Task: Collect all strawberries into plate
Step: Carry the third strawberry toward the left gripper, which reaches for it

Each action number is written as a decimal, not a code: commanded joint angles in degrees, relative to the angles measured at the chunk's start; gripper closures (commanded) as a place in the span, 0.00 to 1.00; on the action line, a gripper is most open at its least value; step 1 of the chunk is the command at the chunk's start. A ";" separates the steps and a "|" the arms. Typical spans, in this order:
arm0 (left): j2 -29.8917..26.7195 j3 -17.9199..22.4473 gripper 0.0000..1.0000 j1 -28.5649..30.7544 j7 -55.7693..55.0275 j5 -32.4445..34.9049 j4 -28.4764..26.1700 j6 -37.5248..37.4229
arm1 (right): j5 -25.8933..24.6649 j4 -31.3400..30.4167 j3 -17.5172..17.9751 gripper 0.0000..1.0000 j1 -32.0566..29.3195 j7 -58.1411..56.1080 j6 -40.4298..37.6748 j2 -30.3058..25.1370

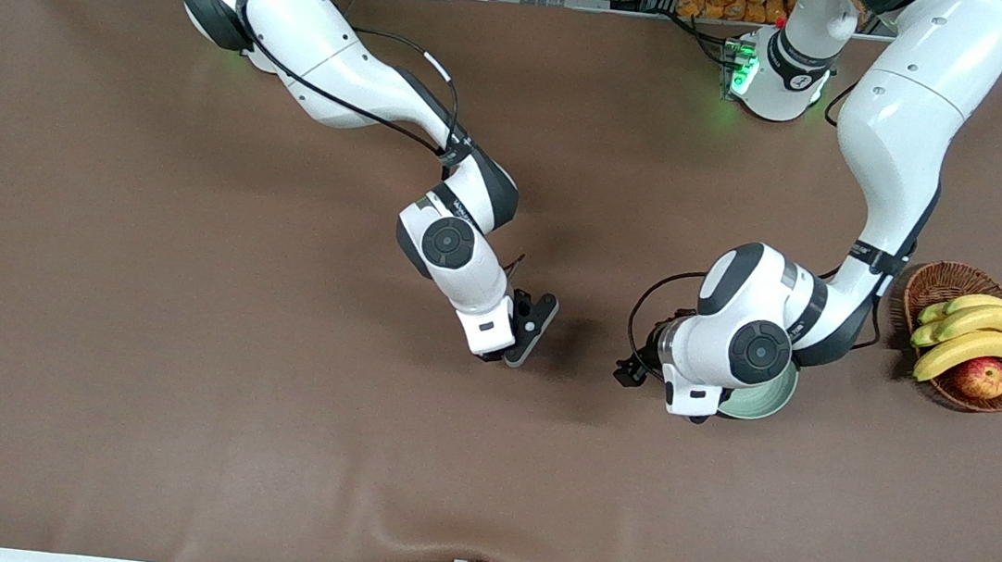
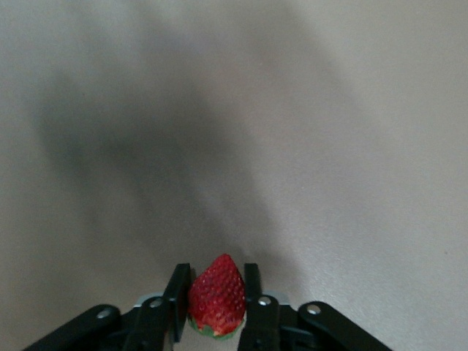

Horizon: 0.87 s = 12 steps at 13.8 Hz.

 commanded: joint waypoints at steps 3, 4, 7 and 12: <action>0.95 -0.01 0.00 -2.71 -5.00 0.37 0.50 3.01 | -0.61 0.08 -3.23 0.00 1.03 -0.09 -1.64 -3.61; 1.21 -0.01 0.00 -3.67 -6.40 0.28 0.59 4.06 | -0.61 -0.62 -3.32 0.00 0.33 -0.09 -3.57 -5.28; 2.88 0.08 0.00 -7.10 -11.67 0.36 0.94 10.55 | -0.53 -1.15 -4.03 0.00 -2.56 -0.09 -12.78 -11.60; 8.94 2.78 0.00 -15.43 -22.30 0.37 7.25 20.67 | -0.26 -7.53 -3.94 0.00 -14.59 -0.18 -22.56 -25.20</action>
